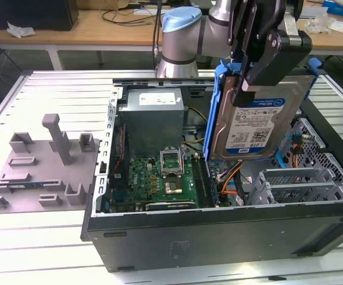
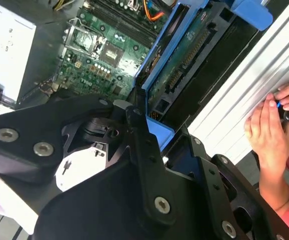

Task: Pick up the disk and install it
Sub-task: 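Insert the disk into the insertion slot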

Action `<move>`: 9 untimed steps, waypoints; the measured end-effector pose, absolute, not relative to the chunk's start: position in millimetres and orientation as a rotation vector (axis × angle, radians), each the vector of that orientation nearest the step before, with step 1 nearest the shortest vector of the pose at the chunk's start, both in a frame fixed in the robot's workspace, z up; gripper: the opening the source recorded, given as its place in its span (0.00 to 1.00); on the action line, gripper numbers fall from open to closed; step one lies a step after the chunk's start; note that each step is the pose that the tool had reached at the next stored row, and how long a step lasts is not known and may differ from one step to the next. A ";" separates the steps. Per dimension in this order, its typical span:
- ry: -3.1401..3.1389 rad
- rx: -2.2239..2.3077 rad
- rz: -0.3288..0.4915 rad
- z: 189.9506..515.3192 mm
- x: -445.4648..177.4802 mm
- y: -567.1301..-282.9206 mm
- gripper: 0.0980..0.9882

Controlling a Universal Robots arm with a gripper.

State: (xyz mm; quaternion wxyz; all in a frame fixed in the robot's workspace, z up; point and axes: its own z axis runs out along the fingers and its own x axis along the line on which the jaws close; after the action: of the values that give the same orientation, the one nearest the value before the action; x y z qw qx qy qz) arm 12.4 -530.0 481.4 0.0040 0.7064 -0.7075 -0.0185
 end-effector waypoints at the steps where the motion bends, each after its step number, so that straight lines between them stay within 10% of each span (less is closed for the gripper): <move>1: -2.215 2.211 -0.066 481.5 12.7 -530.8 0.30; 9: -2.209 2.207 -0.132 481.5 16.5 -535.2 0.30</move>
State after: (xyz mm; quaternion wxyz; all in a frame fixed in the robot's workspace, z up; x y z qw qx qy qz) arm 16.5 -535.2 481.5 0.0080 0.7060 -0.7069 -0.0421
